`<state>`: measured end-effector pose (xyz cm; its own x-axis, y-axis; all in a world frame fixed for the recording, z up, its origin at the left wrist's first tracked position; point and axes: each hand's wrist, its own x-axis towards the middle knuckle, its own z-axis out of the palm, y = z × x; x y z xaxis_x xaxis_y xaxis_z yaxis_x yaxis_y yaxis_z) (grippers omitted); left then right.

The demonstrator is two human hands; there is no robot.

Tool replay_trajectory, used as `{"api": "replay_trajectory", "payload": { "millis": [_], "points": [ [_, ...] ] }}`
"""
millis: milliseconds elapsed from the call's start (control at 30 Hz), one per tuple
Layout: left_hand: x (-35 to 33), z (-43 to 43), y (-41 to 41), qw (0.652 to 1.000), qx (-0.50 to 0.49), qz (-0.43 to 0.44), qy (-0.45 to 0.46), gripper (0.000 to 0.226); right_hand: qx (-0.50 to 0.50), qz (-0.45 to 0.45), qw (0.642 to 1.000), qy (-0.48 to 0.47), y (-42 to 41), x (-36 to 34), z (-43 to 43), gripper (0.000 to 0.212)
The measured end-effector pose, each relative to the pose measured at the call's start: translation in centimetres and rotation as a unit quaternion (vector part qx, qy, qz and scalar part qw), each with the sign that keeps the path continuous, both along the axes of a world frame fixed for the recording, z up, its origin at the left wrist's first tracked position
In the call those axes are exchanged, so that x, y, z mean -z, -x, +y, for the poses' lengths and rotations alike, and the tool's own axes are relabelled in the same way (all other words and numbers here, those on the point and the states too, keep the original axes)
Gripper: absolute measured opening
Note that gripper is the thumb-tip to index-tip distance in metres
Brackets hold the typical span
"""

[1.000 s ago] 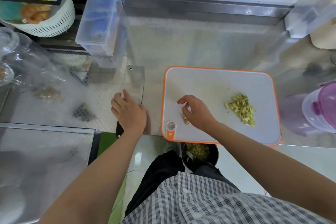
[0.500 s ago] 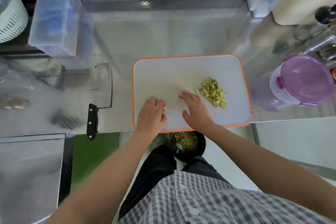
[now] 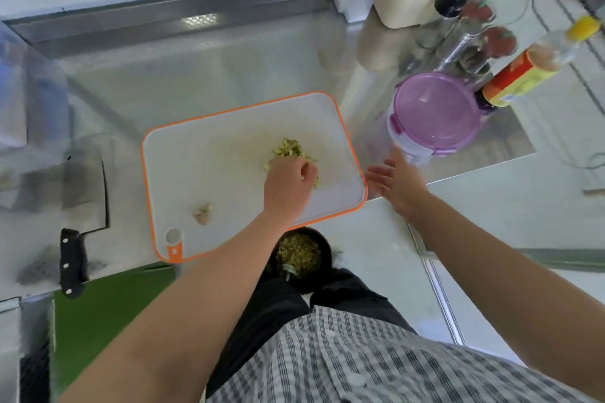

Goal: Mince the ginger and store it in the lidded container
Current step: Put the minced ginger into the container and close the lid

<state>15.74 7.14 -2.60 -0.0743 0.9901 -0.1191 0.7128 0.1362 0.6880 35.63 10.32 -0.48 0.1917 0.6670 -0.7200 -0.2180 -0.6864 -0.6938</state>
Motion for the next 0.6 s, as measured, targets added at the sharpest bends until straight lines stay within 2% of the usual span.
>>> {"api": "replay_trajectory", "payload": {
  "millis": [67,133,200,333,467,533,600],
  "points": [
    [-0.4,1.2,-3.4,0.999,-0.007,-0.037,0.005,0.024,0.095,0.060,0.993,0.024,-3.8,0.1,0.9,0.049],
    [-0.7,2.2,-6.5,0.998,-0.019,-0.064,0.011,0.018,0.144,0.077,0.986,0.020,-7.1,0.1,1.9,0.059],
    [-0.8,3.0,-9.1,0.996,-0.030,-0.078,0.031,0.016,0.162,0.063,0.985,0.013,-9.2,0.1,3.0,0.054],
    [-1.4,4.3,-13.2,0.987,-0.077,-0.124,0.067,0.015,0.129,0.010,0.992,0.000,-11.0,0.4,4.1,0.032],
    [-1.5,5.6,-15.9,0.960,-0.144,-0.223,0.093,0.031,0.066,0.045,0.997,-0.012,-12.1,0.8,2.9,0.028],
    [-1.4,6.1,-16.7,0.948,-0.168,-0.243,0.119,0.035,0.031,0.050,0.998,-0.010,-12.8,1.2,2.2,0.026],
    [-1.1,6.4,-17.1,0.939,-0.194,-0.243,0.146,0.039,0.013,0.050,0.999,-0.011,-13.4,1.7,1.8,0.034]
  ]
}}
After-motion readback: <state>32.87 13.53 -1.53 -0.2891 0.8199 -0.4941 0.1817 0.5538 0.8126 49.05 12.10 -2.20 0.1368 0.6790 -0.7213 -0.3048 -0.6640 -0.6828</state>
